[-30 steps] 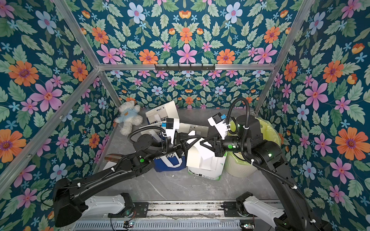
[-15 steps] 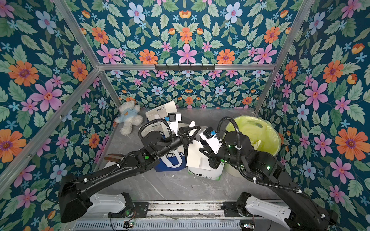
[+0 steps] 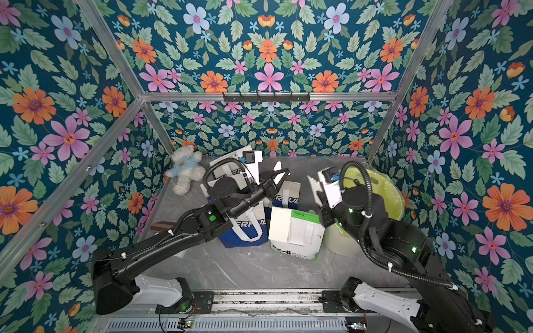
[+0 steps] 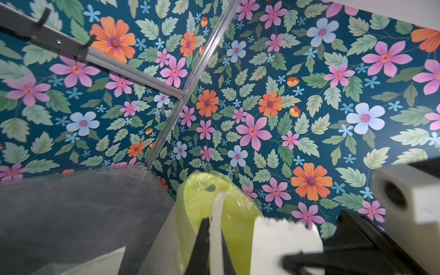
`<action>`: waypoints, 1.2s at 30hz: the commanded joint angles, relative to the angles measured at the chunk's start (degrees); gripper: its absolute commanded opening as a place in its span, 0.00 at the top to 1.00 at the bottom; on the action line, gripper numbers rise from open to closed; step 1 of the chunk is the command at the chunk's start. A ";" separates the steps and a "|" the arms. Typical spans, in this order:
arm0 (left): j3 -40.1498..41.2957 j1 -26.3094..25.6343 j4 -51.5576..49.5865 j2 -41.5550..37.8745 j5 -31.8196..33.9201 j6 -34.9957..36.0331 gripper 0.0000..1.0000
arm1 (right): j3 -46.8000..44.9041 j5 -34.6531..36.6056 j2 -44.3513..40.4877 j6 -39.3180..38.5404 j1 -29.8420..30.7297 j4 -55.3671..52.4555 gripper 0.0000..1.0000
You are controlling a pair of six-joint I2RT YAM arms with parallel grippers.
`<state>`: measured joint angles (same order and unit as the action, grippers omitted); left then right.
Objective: Shred takeout receipts and throw away
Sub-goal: Place the takeout receipt in the trash bin.
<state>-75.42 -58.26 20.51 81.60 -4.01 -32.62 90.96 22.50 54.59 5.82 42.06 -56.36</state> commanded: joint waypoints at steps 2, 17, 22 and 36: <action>-11.79 -0.78 -8.08 9.28 -8.39 1.96 1.00 | 4.83 0.06 2.02 10.49 -15.57 -16.48 1.00; -47.29 -4.77 -20.49 42.02 -19.80 -10.43 1.00 | -4.43 -6.07 -1.41 16.39 -29.92 -22.18 0.93; -48.07 -5.10 -20.51 44.75 -20.47 -12.17 0.80 | -2.04 -5.04 -2.11 16.98 -30.01 -23.77 0.26; -48.68 -6.47 -20.78 43.24 -15.76 -2.78 0.01 | 7.78 -11.11 -0.56 17.44 -30.01 -20.84 0.24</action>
<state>-123.98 -64.66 1.72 125.60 -22.74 -39.77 98.50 13.65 54.15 22.17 12.01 -78.41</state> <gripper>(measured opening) 0.998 0.759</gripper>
